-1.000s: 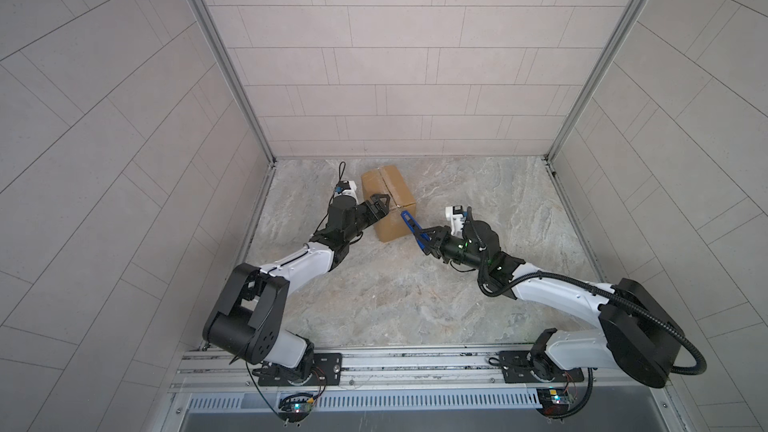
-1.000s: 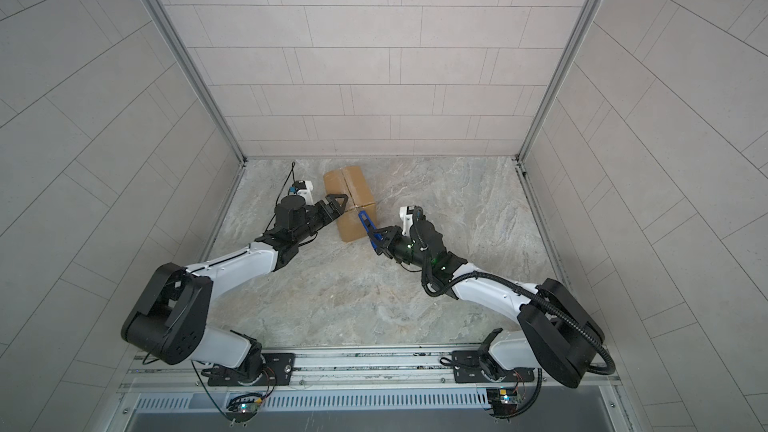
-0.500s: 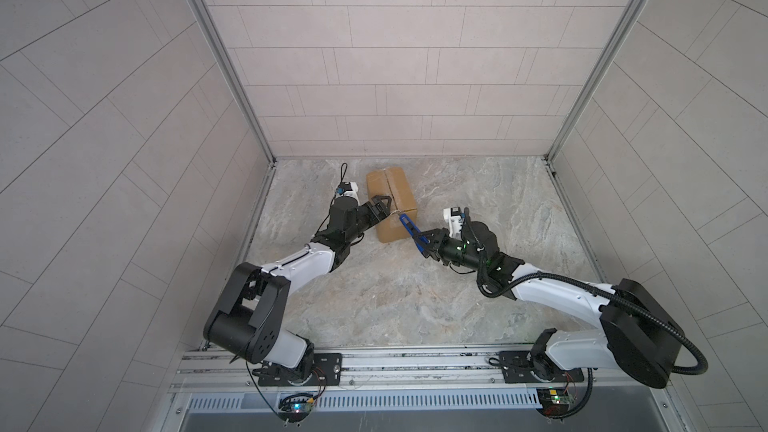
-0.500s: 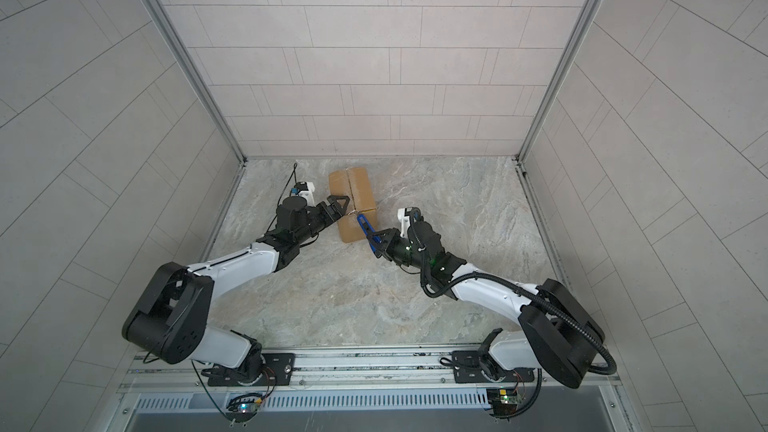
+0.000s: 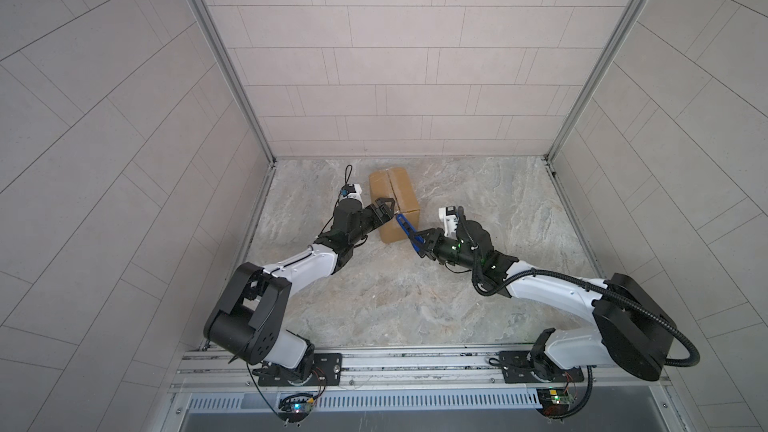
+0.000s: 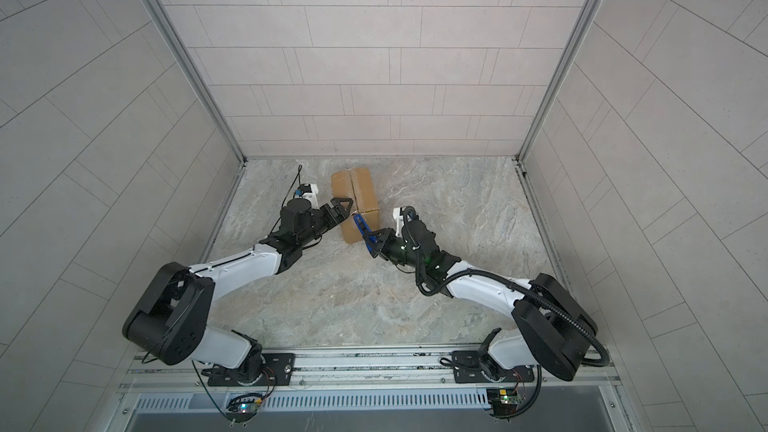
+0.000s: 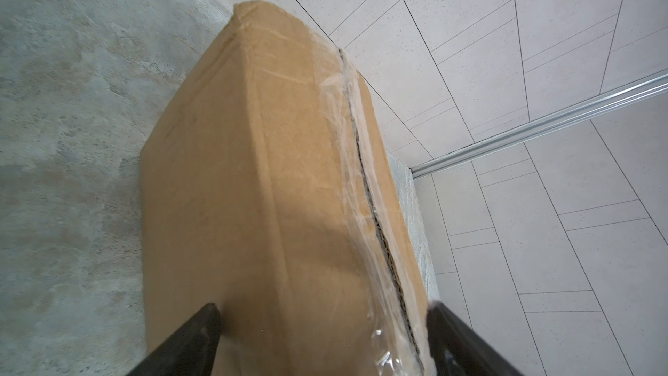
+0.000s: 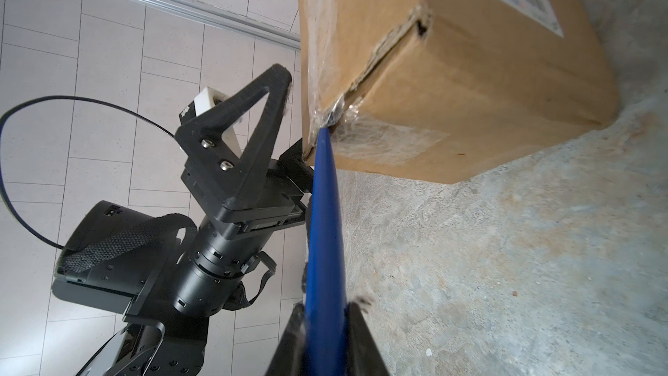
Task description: Unpack the express box
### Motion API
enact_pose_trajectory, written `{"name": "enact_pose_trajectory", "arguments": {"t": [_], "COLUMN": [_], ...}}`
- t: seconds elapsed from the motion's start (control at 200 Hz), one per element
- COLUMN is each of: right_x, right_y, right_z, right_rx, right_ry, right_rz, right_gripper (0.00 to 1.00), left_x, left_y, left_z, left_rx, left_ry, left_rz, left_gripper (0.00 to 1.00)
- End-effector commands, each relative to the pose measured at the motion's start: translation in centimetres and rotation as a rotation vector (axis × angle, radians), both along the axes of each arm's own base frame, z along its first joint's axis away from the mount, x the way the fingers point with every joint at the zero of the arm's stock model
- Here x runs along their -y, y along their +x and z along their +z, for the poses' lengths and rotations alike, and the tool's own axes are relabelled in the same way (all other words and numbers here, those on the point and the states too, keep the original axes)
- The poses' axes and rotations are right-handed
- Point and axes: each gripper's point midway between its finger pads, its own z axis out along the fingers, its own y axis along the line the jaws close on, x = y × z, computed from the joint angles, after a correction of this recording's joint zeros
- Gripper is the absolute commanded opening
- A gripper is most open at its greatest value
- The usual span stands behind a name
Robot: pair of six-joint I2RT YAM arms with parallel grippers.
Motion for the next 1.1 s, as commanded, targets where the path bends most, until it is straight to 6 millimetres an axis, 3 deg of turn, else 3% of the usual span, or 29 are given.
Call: {"name": "enact_pose_trajectory", "arguments": {"t": [0.0,0.491,0.586,0.606,0.686,0.886,1.096], "right_x": [-0.9,3.9,4.7,5.0,5.5,6.7,10.2], "right_y": [-0.2,-2.3,-2.4,-2.7,-2.7,-3.0,-3.6], "right_z": [2.5,2.1,2.5,1.3,1.0,1.4,1.9], "right_rx": [0.057,0.063,0.071,0.050,0.046,0.056,0.069], "right_ry": [0.048,-0.082,-0.089,-0.106,-0.111,-0.128,-0.202], "right_rz": [0.030,-0.010,-0.024,-0.025,-0.033,-0.047,-0.110], "right_gripper": [0.00,0.00,0.00,0.00,0.00,0.00,0.00], "left_x": [0.9,0.3,0.3,0.3,0.2,-0.1,-1.7], "left_y": [-0.7,-0.1,0.0,0.0,0.1,0.1,0.6], "left_z": [1.1,-0.8,-0.5,-0.4,0.0,0.4,1.2], "left_rx": [0.027,-0.010,-0.005,-0.002,0.004,0.012,0.025], "left_ry": [-0.022,0.037,0.033,0.033,0.033,0.048,0.067], "left_rz": [-0.039,-0.016,-0.013,-0.013,-0.012,-0.010,0.016], "left_gripper": [0.92,0.92,0.92,0.92,0.92,0.92,0.92]}}
